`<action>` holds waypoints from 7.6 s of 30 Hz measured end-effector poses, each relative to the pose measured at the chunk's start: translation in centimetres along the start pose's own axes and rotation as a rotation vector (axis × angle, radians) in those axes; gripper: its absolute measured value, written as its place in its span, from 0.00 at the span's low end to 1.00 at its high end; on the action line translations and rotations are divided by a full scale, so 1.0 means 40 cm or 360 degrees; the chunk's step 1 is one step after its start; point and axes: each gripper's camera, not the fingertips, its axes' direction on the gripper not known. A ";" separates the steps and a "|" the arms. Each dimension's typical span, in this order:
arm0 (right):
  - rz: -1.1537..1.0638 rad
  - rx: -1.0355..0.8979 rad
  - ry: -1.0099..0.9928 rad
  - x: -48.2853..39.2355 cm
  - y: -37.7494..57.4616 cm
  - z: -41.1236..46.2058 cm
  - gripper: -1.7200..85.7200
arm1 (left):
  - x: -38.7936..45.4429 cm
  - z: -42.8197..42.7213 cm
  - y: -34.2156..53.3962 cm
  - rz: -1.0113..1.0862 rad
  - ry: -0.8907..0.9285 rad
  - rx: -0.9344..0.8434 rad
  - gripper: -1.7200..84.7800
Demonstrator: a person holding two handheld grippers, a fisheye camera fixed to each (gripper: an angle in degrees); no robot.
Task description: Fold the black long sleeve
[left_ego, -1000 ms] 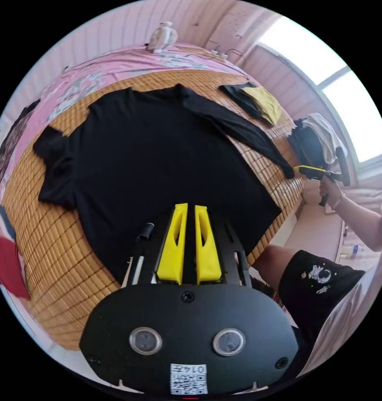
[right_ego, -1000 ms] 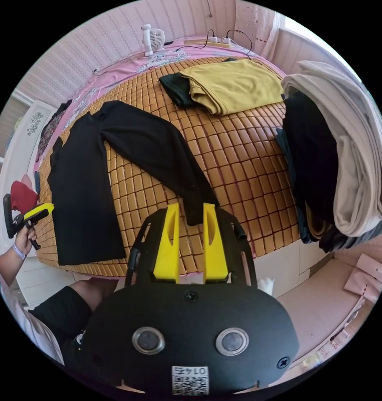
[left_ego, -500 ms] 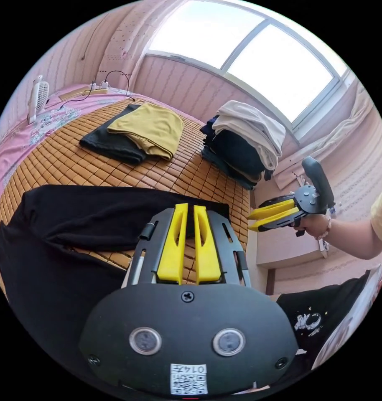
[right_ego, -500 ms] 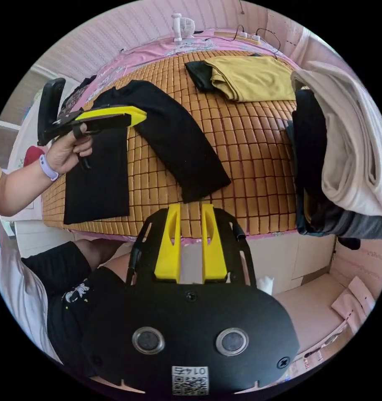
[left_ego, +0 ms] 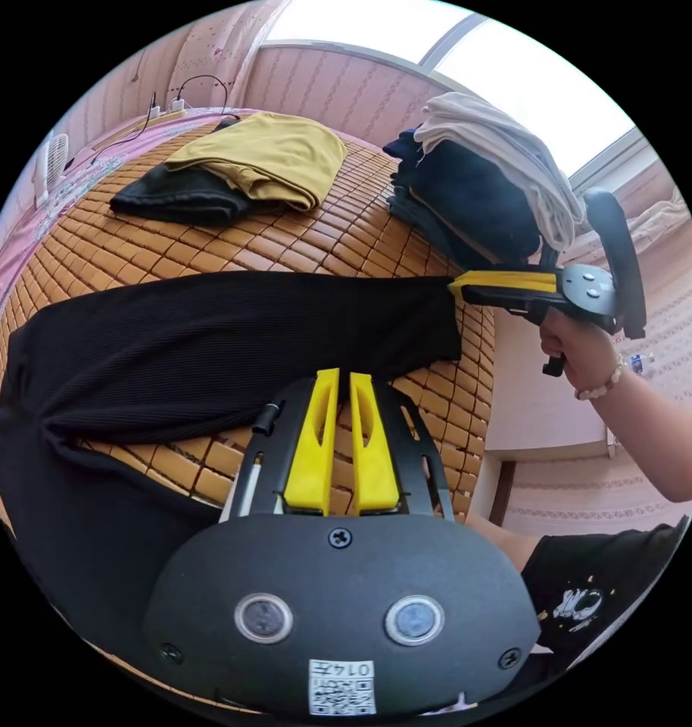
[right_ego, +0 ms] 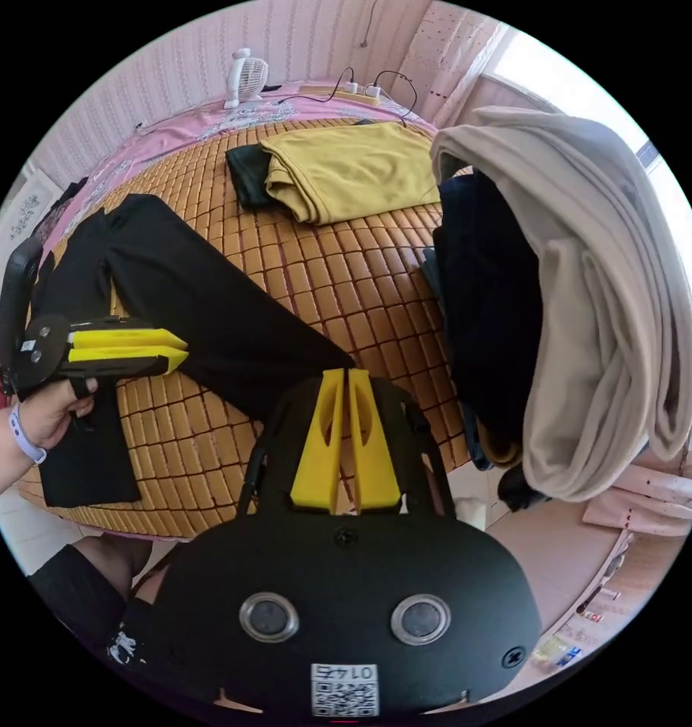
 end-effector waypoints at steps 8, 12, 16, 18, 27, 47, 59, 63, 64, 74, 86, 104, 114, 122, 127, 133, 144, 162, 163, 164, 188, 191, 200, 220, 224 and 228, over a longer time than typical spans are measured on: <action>0.0196 -0.0126 -0.0043 -0.007 -0.044 0.030 0.02 | -0.032 -0.064 0.084 -0.0096 0.0103 0.0100 0.07; 0.0130 -0.0009 -0.0059 -0.104 -0.015 -0.040 0.02 | -0.096 -0.181 0.238 -0.0205 0.0082 0.0196 0.07; -0.0185 0.0054 -0.0102 -0.311 -0.067 -0.073 0.01 | -0.208 -0.322 0.526 -0.0547 -0.0214 0.0275 0.06; -0.0352 0.0103 -0.0180 -0.426 -0.126 -0.074 0.01 | -0.248 -0.365 0.662 -0.0720 -0.0343 0.0295 0.06; -0.1252 0.0367 -0.0834 -1.267 -0.522 -0.070 0.05 | -0.299 -0.452 1.204 -0.1461 -0.0558 0.0479 0.09; -0.2031 0.0239 -0.1349 -2.302 -0.661 -0.061 0.02 | -0.278 -0.307 1.579 -0.1288 -0.0360 0.0476 0.09; -0.1604 0.0082 -0.0500 -2.402 -0.744 0.196 0.07 | -0.209 -0.243 1.724 -0.1293 -0.0417 0.0497 0.09; -0.1619 -0.0068 -0.0761 -2.427 -0.761 0.176 0.03 | -0.193 -0.240 1.771 -0.1310 -0.0350 0.0572 0.09; -0.1778 -0.0005 -0.0900 -2.436 -0.729 0.124 0.04 | -0.186 -0.249 1.797 -0.1328 -0.0337 0.0628 0.09; -0.2640 0.0292 -0.1068 -2.296 -0.447 -0.129 0.11 | -0.051 -0.418 2.192 -0.1904 -0.0606 0.0827 0.09; -0.2251 -0.0099 -0.0574 -2.374 -0.394 0.116 0.10 | -0.116 -0.449 2.410 -0.2164 -0.1068 0.0673 0.11; -0.1784 0.0280 -0.0846 -2.209 -0.383 -0.020 0.07 | 0.039 -0.448 2.638 -0.2492 -0.1248 0.1219 0.08; -0.1894 0.0332 -0.0676 -2.201 -0.307 -0.045 0.09 | -0.124 -0.444 2.606 -0.2423 -0.1033 0.1137 0.11; -0.1870 0.0195 -0.0541 -2.233 -0.288 -0.014 0.03 | -0.387 -0.457 2.478 -0.2260 -0.0961 0.0638 0.03; -0.1746 0.0374 -0.0678 -2.181 -0.289 -0.102 0.03 | -0.242 -0.493 2.537 -0.2457 -0.1141 0.1071 0.03; -0.1703 0.0417 -0.0777 -2.008 -0.239 -0.185 0.05 | -0.198 -0.449 2.563 -0.2628 -0.0998 0.1107 0.11; -0.1283 -0.0165 -0.0285 -1.426 -0.004 -0.136 0.07 | -0.314 -0.404 2.130 -0.2002 -0.0646 0.0816 0.09; -0.0545 -0.0311 -0.0074 -0.929 0.221 -0.139 0.11 | -0.240 -0.169 1.626 -0.1403 -0.0401 0.0033 0.10; -0.0559 -0.0287 -0.0167 -0.917 0.230 -0.140 0.10 | -0.234 -0.169 1.619 -0.1358 -0.0475 0.0035 0.10; -0.0565 -0.0231 -0.0197 -0.903 0.244 -0.146 0.10 | -0.225 -0.166 1.614 -0.1302 -0.0525 0.0038 0.09; -0.1083 0.0015 -0.0249 -0.858 0.508 -0.257 0.06 | 0.044 -0.113 1.910 -0.1283 -0.0436 0.0521 0.01; -0.1060 0.0030 -0.0082 -0.881 0.535 -0.290 0.12 | 0.120 -0.182 2.029 -0.1381 -0.0490 0.0855 0.03; -0.1020 0.0107 -0.0358 -0.964 0.549 -0.453 0.13 | 0.129 -0.346 2.394 -0.1787 -0.1233 0.1431 0.09; -0.2408 0.0399 -0.0704 -2.253 0.317 -0.578 0.11 | -0.173 -0.328 2.814 -0.2317 -0.1111 0.1372 0.09; -0.2518 0.0346 -0.0820 -2.530 0.325 -0.561 0.11 | -0.202 -0.325 2.817 -0.2310 -0.1145 0.1275 0.11; -0.2517 0.0288 -0.0843 -2.701 0.343 -0.547 0.11 | -0.217 -0.331 2.807 -0.2285 -0.1201 0.1268 0.11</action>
